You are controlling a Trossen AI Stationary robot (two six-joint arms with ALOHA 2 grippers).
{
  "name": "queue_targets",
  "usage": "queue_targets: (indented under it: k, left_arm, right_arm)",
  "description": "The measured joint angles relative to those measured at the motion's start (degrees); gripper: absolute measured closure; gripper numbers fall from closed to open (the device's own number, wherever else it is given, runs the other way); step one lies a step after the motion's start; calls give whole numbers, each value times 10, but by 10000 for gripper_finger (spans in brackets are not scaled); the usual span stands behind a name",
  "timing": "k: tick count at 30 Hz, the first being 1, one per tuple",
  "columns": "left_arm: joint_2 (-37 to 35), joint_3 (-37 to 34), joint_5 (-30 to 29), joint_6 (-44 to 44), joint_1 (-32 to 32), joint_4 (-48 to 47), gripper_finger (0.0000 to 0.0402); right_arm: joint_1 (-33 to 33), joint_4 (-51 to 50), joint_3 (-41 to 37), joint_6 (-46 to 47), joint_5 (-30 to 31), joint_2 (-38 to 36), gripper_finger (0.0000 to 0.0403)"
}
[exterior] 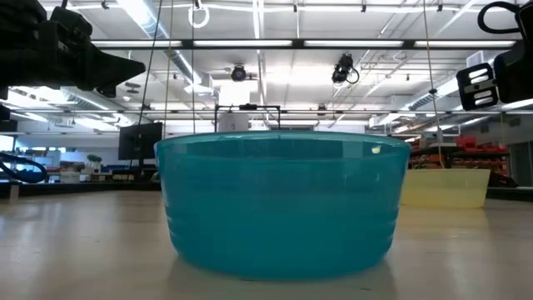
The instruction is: Nest bowls inside each other
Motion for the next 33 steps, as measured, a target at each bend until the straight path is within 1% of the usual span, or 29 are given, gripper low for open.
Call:
queue_targets:
  k: [4,13,23,33]
  left_arm:
    - [0,0,0,0,0,0,378]
    - [0,0,0,0,0,0,366]
    - [0,0,0,0,0,0,378]
    - [0,0,0,0,0,0,364]
  right_arm:
    - [0,0,0,0,0,0,309]
    - [0,0,0,-1,0,0,309]
    - [0,0,0,0,0,0,309]
    - [0,0,0,-2,0,0,309]
